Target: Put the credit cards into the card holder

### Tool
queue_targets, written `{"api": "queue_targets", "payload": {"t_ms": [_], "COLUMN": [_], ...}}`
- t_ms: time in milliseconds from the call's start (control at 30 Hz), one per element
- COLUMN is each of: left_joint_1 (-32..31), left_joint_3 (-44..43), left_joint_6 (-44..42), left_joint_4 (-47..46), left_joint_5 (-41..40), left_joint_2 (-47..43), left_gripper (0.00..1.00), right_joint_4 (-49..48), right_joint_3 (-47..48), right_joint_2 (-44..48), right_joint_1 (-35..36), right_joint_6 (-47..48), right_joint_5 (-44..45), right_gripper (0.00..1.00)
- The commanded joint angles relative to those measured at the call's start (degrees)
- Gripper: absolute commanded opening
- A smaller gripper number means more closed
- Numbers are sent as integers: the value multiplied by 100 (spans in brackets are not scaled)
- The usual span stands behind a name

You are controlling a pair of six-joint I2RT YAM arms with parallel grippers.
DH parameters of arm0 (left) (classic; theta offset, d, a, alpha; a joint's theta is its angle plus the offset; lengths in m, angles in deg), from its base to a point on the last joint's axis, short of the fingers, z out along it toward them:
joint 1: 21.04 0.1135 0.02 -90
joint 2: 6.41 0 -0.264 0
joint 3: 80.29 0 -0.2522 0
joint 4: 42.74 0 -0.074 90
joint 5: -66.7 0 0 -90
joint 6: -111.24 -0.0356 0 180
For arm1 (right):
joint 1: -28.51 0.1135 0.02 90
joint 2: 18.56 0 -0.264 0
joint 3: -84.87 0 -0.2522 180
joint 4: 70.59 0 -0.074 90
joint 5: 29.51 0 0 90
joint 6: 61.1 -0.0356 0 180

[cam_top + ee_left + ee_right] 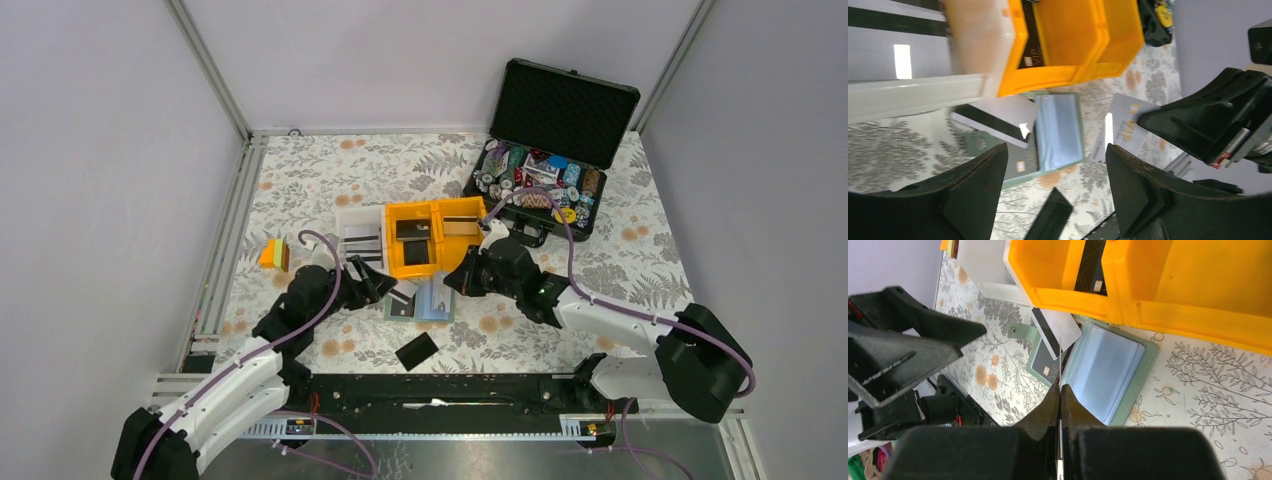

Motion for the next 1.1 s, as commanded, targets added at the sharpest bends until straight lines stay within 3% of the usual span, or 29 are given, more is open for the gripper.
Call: {"api": "queue_targets", "payload": {"t_ms": [0, 267, 500, 1067], "left_joint_1": [-589, -1390, -1479, -1479], "left_joint_3": [165, 97, 250, 968], "left_joint_6": [1130, 1750, 2105, 3104], "left_joint_4": [-1123, -1810, -2391, -2591], "left_joint_5": [-792, -1640, -2169, -3055], "left_joint_2": [61, 958, 1807, 1776], "left_gripper": [73, 66, 58, 51], "right_joint_4": [-261, -204, -224, -136], "right_joint_3": [-47, -191, -337, -402], "right_joint_2": [381, 635, 883, 1035], "right_joint_1": [43, 45, 43, 43], "right_joint_6": [-75, 14, 20, 38], "right_joint_5": [485, 673, 736, 803], "right_gripper": [0, 0, 0, 0]}}
